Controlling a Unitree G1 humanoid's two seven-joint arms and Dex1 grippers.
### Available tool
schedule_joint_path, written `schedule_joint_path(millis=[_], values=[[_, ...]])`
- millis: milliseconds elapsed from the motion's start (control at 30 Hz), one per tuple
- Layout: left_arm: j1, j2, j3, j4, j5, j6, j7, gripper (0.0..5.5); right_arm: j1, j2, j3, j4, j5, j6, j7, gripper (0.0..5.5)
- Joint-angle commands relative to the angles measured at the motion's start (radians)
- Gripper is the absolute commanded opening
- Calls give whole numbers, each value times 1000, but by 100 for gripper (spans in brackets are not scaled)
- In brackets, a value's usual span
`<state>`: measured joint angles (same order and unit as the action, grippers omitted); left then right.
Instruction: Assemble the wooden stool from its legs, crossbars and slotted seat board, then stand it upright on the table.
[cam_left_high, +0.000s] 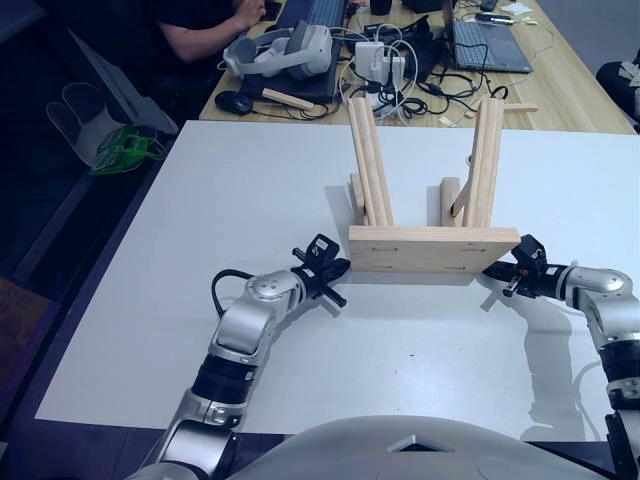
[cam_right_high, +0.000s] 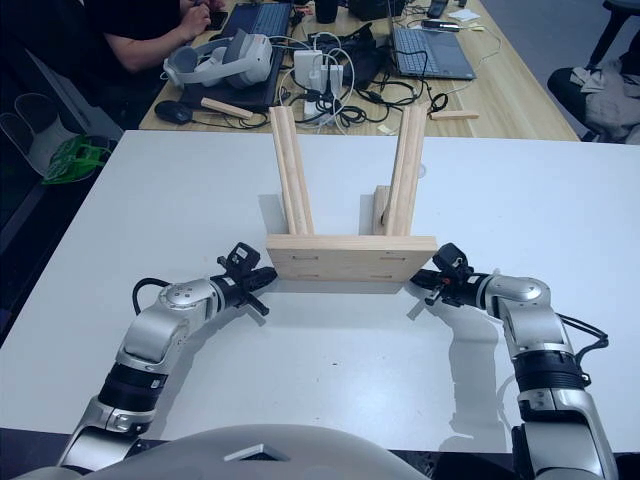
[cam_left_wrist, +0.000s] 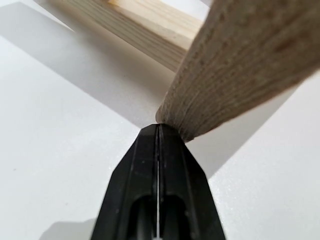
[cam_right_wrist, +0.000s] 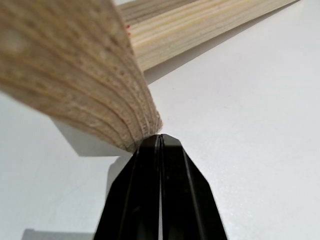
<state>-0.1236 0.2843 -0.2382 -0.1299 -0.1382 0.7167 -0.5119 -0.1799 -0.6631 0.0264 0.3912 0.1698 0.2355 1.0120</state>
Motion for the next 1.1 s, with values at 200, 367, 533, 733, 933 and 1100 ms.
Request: schedule_joint_path(millis=[200,367,533,733,933,1100], values=[[-17,-5,-9,-1,-6,-6,-7,0,-22,13,-11,14,1,-18,-20,4],[-18,-4,-8,0,-5,-6,-9,0,-26,23,-30,9,24,-4,-22,4],[-18,-2,-8,2,-1,-4,-4,0,-16,17,-28,11,11,-12,-25,4],[-17,0,-9,6,5,0,1,0,-27,16,-28,29,-14,-37,-60,4],[-20,0,-7,7,4,3,2,0,-40,17,-29,52,-17,-52,-79,4],[-21,-1,-8,11,4,0,2,0,-30,11,-21,39,-5,-38,-49,4]])
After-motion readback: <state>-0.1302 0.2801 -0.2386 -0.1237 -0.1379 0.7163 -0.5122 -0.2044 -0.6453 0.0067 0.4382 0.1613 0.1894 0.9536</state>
